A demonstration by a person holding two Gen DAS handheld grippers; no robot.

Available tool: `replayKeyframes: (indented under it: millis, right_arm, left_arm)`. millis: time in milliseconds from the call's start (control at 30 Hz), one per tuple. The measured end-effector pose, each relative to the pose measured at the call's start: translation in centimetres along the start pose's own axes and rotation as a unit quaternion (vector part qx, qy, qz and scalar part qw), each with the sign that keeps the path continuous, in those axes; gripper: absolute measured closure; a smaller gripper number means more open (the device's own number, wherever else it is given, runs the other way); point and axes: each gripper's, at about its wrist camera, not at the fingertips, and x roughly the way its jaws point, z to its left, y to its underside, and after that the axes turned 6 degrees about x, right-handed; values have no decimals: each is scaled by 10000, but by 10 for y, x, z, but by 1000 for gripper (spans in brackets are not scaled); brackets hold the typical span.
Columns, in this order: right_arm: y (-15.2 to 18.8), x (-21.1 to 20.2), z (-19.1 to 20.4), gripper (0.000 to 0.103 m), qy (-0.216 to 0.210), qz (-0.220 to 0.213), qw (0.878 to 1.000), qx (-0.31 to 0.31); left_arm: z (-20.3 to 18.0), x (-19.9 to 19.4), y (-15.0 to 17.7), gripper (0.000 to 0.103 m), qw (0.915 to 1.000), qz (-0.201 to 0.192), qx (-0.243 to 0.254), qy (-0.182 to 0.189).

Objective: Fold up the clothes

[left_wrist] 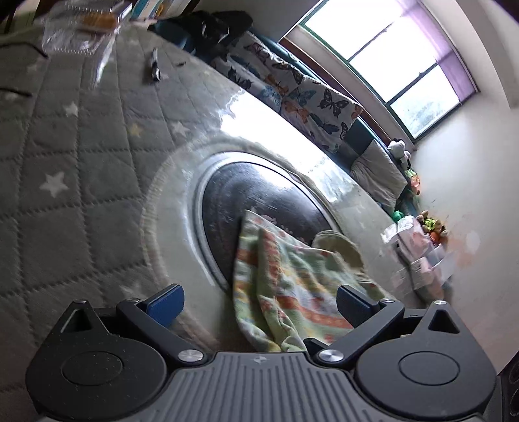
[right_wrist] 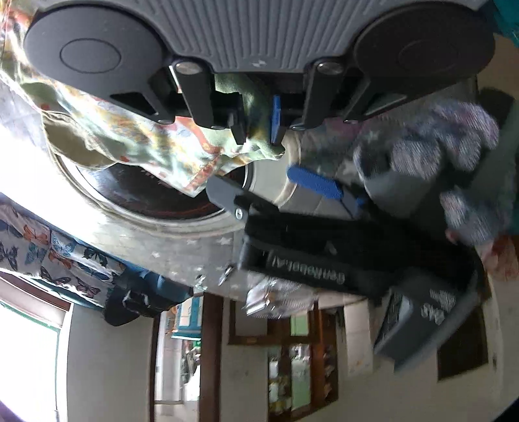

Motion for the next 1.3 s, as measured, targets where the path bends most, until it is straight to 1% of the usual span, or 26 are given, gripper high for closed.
replayKeyframes:
  millis: [33,133,233,300,333,367,400,500,567,600,667,733,800,833,900,933,1000,1033,1100,1167,1233,1300]
  right_arm:
    - [-1,-5,-3,89,-12,-75,10000,59]
    - [-2,-16,-10,90,-58,-225,9995,221]
    - [0,-24,-14,90,-113,-306,9990,294]
    - [3,-26,-16,90,-157,-333,9987,341]
    - [4,-27,-17,90,-195,-342,9985,370]
    - [6,-28,-17,90,-221,-355,9984,385]
    - [7,-30,-17,90,-248,-368,9982,399]
    - [9,-31,-17,90,-295,-356,9981,397]
    - [10,-32,-19,89,-336,-336,9979,448]
    - [10,-32,-20,88,-361,-323,9976,495]
    - [11,-37,-23,84,-339,-359,9972,570]
    - [14,-44,-27,83,-228,-400,9970,629]
    - [18,-53,-39,82,21,-430,9962,756]
    - [20,-56,-45,79,136,-418,9957,812]
    - [26,-62,-67,74,535,-389,9924,1036]
    - [28,-64,-79,74,731,-377,9902,1132]
    - [34,-67,-102,73,1133,-364,9840,1329]
    - [37,-69,-115,68,1318,-359,9802,1437]
    - [44,-73,-140,62,1689,-365,9704,1689]
    - [52,-76,-165,61,2014,-367,9593,1944]
    - [60,-75,-187,55,2206,-340,9482,2259]
    - [67,-73,-201,54,2290,-323,9401,2502]
  left_arm:
    - [-2,3,-1,4,10000,44,-64,41]
    - [-6,13,-2,10,9993,190,-272,175]
    - [-8,24,-1,21,9973,363,-539,330]
    - [-7,30,-1,36,9959,413,-698,389]
    - [-6,33,-1,40,9951,438,-778,418]
    - [-5,35,-1,47,9945,462,-830,438]
    - [-4,36,0,57,9940,485,-866,452]
    - [-1,40,1,76,9926,543,-962,498]
    - [0,40,1,80,9927,544,-955,501]
    - [1,39,1,84,9928,544,-948,498]
    - [1,39,1,86,9929,543,-933,492]
    - [2,38,1,88,9932,545,-906,477]
    - [2,39,1,88,9936,567,-881,432]
    - [2,39,2,88,9937,572,-872,421]
    - [3,39,2,88,9939,573,-852,413]
    - [3,39,3,88,9941,570,-828,404]
    - [2,39,3,88,9946,568,-775,380]
    - [1,39,2,88,9948,573,-760,369]
    - [0,39,2,87,9951,577,-720,344]
    - [-1,39,2,87,9957,566,-660,316]
    - [-4,40,2,87,9963,552,-586,283]
    - [-6,40,2,86,9969,537,-509,252]
